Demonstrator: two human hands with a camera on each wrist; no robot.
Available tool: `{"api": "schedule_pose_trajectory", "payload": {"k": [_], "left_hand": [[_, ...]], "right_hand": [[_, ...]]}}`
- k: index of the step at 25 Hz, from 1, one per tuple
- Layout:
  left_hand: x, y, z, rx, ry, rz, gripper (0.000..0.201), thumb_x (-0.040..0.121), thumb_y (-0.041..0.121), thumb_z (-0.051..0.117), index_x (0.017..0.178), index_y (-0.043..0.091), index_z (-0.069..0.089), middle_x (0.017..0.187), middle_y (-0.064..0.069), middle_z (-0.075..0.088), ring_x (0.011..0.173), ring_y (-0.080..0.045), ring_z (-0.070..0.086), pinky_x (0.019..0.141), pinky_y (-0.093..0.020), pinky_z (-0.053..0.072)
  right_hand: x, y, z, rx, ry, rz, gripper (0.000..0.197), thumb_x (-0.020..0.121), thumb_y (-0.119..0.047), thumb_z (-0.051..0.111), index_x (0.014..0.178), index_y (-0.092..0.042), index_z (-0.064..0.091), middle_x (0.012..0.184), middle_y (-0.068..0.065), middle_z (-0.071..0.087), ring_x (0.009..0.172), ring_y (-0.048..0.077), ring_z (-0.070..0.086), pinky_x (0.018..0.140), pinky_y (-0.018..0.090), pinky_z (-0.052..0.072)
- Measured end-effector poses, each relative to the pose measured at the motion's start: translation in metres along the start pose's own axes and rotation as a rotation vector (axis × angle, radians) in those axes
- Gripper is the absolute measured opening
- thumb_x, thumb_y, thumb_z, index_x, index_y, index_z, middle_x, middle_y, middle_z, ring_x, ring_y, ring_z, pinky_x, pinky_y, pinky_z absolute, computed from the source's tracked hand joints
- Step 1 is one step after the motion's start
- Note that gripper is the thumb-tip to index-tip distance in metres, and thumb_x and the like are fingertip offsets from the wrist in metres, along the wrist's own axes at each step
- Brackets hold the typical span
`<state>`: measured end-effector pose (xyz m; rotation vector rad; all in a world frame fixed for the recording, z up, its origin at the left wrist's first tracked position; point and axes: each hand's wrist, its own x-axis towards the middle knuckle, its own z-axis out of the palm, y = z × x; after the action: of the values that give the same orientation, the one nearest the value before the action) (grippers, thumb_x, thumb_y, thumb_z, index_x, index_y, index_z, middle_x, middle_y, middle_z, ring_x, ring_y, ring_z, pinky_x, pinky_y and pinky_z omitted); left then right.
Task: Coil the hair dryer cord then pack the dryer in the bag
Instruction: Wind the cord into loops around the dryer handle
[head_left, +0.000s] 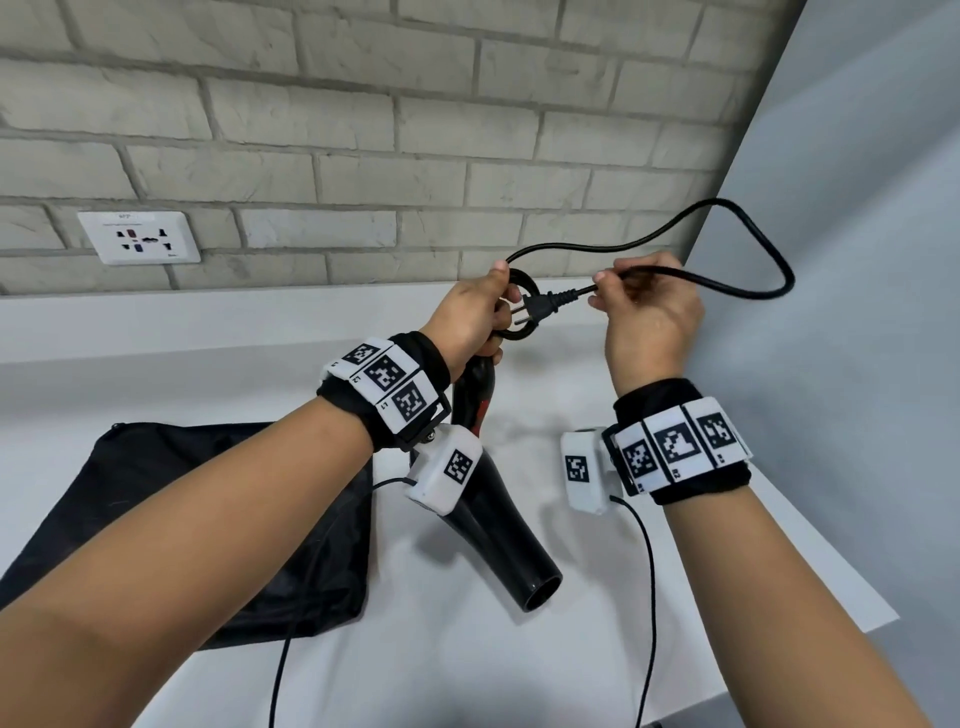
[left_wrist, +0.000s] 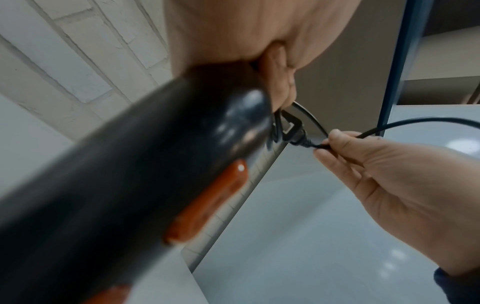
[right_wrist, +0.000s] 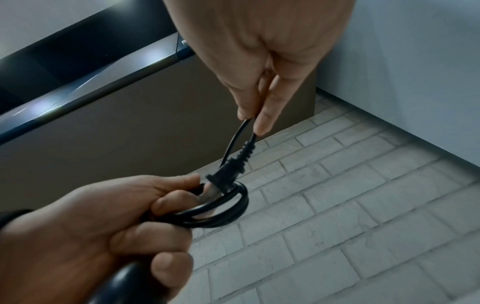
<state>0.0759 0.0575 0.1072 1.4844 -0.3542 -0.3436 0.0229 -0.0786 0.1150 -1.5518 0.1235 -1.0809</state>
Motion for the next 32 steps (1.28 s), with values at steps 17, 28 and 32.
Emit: {"api": "schedule_pose_trajectory", "payload": {"k": [17,28,32], "left_hand": [[0.001,-0.001,0.000,-0.038,0.021,0.006,0.040,0.099,0.042,0.027,0.075,0.017,0.047,0.036,0.013,0.031,0.029,-0.006,0.021,0.047,-0.022,0.030],[0.002,-0.007,0.000,0.006,-0.002,0.104,0.034,0.100,0.038,0.029,0.074,0.018,0.039,0.040,0.013,0.037,0.031,-0.005,0.026,0.047,-0.024,0.028],[0.000,-0.005,-0.001,0.017,-0.093,0.110,0.033,0.100,0.040,0.027,0.076,0.020,0.038,0.044,0.013,0.039,0.033,-0.005,0.023,0.046,-0.021,0.031]], "right_hand": [[-0.020,0.005,0.004,-0.323,-0.250,-0.332,0.022,0.070,0.014,0.050,0.072,-0.008,0.054,0.070,0.001,0.053,0.066,0.011,0.051,0.062,0.009,0.039],[-0.025,0.003,0.010,-0.315,-0.383,-0.370,0.019,0.064,0.017,0.055,0.072,-0.001,0.056,0.069,-0.009,0.051,0.064,-0.003,0.052,0.063,0.005,0.042],[-0.025,0.007,0.010,-0.243,-0.239,-0.421,0.014,0.066,0.014,0.059,0.068,0.000,0.056,0.065,-0.007,0.051,0.064,-0.005,0.051,0.065,0.005,0.041]]}}
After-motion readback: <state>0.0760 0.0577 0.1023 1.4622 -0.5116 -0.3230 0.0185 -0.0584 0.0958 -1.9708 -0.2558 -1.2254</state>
